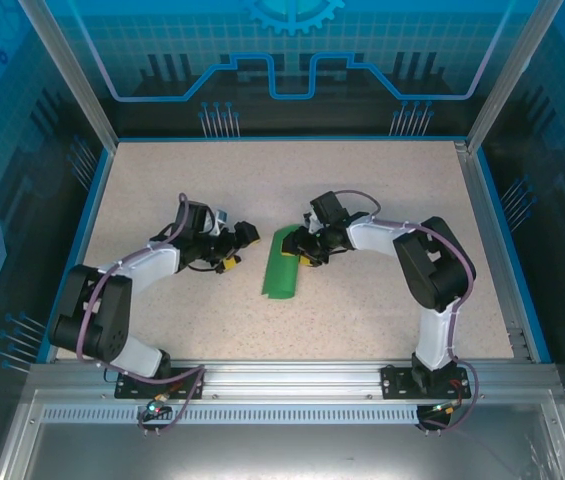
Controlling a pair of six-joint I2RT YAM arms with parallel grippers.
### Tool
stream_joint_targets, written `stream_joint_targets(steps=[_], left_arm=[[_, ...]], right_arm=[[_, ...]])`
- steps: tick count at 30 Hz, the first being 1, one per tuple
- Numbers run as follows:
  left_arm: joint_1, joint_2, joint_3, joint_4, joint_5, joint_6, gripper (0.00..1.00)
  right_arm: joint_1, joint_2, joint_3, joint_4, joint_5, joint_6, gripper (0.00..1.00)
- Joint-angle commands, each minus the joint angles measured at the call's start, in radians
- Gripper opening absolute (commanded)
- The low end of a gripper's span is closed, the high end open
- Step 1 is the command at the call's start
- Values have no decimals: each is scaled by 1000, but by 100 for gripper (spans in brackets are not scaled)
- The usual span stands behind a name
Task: Fold a paper plane with a square sheet of paper (pick it up from the middle)
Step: First fold in half a square sheet of paper at the center of the table.
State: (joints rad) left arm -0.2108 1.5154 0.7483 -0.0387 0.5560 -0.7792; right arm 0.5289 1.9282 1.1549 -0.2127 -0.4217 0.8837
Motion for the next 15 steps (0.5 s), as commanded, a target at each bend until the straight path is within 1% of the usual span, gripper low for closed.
stream_joint_targets(steps=[1,6,8,11,15], left_arm=[[-31,35,54,5,47,34,95],[-90,78,94,-14,29,46,92],[-106,94,103,-9,28,41,91],[-119,112,111,-13,19,42,89],[-122,137,118,-7,33,45,89]], right_arm=[[-15,-43,25,-129,69,-72,62],[-17,-84,15,-172,97,-102,73],[-21,-106,-1,-177,116,-102,73],[-29,-137,-33,-182,133,-102,78],[-42,-157,-71,-177,135,-99,79]])
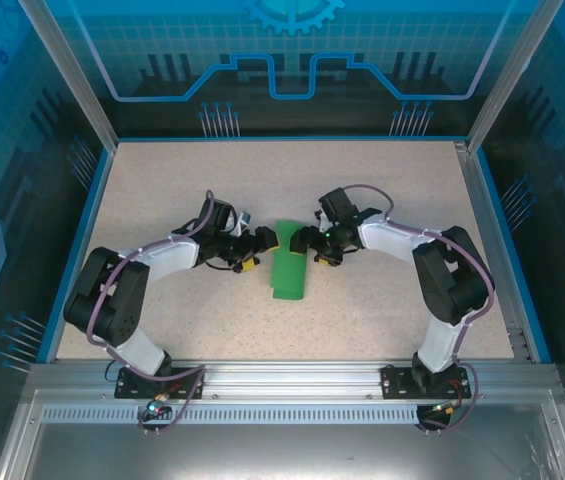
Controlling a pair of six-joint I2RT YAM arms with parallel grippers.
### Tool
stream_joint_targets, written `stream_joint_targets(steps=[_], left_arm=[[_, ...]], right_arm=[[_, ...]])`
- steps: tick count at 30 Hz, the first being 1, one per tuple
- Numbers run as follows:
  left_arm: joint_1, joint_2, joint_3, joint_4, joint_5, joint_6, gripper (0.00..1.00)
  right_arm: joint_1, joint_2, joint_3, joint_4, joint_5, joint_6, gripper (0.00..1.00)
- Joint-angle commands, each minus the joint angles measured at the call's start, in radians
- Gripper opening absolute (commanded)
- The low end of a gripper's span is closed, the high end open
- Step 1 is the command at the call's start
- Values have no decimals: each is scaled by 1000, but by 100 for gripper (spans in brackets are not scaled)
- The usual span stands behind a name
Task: Fold a paper plane with a square sheet of paper (pick it up from the middle)
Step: First fold in half a square sheet of paper at the center of the table.
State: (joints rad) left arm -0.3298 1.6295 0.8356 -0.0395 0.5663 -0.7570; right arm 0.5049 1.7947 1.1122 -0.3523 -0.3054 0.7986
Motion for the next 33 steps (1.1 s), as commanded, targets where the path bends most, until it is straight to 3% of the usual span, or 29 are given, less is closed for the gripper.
stream_joint_targets(steps=[1,5,11,16,22,29,33], left_arm=[[-5,28,33,-4,32,23,88],[-18,42,44,15,70,35,85],[-38,79,59,43,114,33,67],[-46,101,63,70,148,26,63],[-64,138,74,58,146,30,49],[-70,159,76,48,136,35,48],[-79,170,85,52,150,37,38]], right_arm=[[-21,-28,-39,-33,18,-11,79],[-25,-31,-62,-2,0,-3,80],[-30,-26,-80,33,-13,21,80],[-35,-28,-100,63,-18,51,81],[-39,-33,-125,115,-28,99,82],[-43,-34,-146,154,-41,130,82],[-45,-35,-159,176,-44,150,83]])
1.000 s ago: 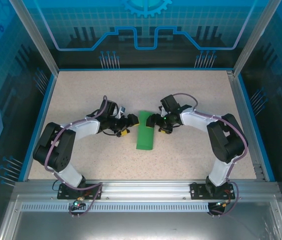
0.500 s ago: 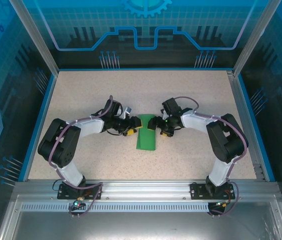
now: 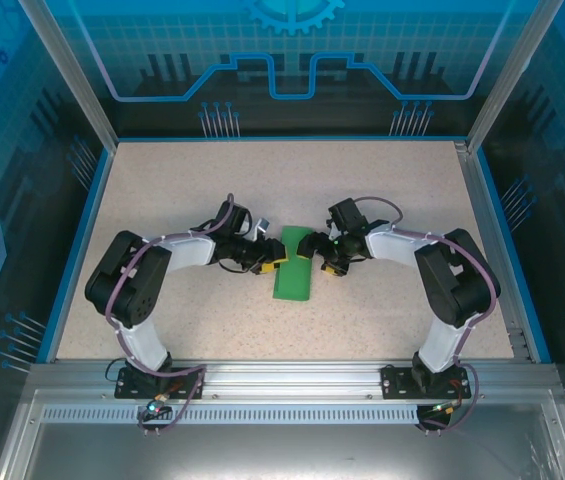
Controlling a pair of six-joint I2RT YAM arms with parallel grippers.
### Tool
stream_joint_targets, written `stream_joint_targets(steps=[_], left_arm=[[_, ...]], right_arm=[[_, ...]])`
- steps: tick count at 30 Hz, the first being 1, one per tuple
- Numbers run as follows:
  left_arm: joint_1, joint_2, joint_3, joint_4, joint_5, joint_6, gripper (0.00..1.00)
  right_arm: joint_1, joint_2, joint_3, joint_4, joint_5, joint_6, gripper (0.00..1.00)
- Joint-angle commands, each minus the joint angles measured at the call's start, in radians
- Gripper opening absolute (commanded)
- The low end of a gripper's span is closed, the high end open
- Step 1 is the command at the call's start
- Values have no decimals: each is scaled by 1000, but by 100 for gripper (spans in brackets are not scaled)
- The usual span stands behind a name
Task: Fold a paper plane with a square sheet of paper (pick it up from the middle)
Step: First fold in half a square sheet of paper at the center of the table, then hold the square sheet of paper at the center of the table.
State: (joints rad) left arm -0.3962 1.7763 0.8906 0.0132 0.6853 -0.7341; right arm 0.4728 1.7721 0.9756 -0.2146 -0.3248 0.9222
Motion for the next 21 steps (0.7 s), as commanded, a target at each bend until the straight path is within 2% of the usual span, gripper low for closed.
stream_joint_targets(steps=[1,7,9,15,18,20,21], left_arm=[[-11,27,31,-1,29,12,33],[-12,41,39,7,14,7,9],[-12,41,42,7,10,8,5],[-11,49,57,-12,-3,23,2],[-11,48,59,-16,-13,25,2],[-12,51,62,-25,-15,26,3],[-12,51,62,-26,-16,28,3]], right_arm=[[-14,-15,-25,41,-22,29,83],[-19,-42,-43,61,-35,10,89],[-22,-67,-50,58,-28,-4,92],[-42,-201,-126,117,25,-46,94],[-45,-237,-144,112,71,-115,99],[-68,-209,-106,31,14,-150,99],[-76,-190,-102,25,-12,-134,94]])
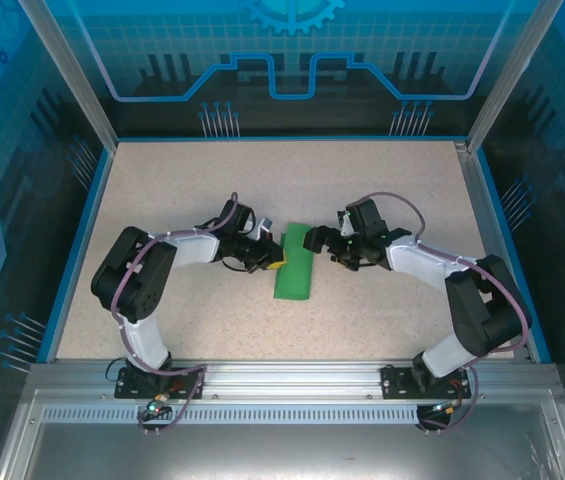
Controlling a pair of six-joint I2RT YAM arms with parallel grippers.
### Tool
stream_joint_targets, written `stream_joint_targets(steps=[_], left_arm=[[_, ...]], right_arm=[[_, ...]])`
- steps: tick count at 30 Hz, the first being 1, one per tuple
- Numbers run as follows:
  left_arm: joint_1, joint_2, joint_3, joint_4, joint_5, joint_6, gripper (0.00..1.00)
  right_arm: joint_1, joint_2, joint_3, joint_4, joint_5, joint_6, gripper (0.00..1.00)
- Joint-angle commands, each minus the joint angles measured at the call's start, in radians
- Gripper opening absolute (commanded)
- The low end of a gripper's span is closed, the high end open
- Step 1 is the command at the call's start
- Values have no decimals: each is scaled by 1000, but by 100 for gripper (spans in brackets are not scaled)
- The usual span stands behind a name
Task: Fold a paper plane with a square sheet of paper (pick it up from the middle)
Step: Hold the square sheet of paper at the center of the table.
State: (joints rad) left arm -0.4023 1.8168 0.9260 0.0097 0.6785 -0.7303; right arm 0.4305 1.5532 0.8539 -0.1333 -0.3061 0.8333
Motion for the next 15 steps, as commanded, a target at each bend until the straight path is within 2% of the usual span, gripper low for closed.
stream_joint_targets(steps=[1,3,5,8,15], left_arm=[[-5,12,27,-22,-10,24,3],[-5,17,30,-28,-12,25,3],[-5,18,33,-34,-11,26,3],[-5,15,30,-35,-13,28,4],[-5,18,37,-46,-16,32,4]], right_arm=[[-33,41,12,-17,-65,-39,87],[-5,32,-28,55,-47,-26,83],[10,36,-27,51,-31,-25,78],[11,64,-36,92,-86,-15,66],[25,128,-30,158,-158,12,51]])
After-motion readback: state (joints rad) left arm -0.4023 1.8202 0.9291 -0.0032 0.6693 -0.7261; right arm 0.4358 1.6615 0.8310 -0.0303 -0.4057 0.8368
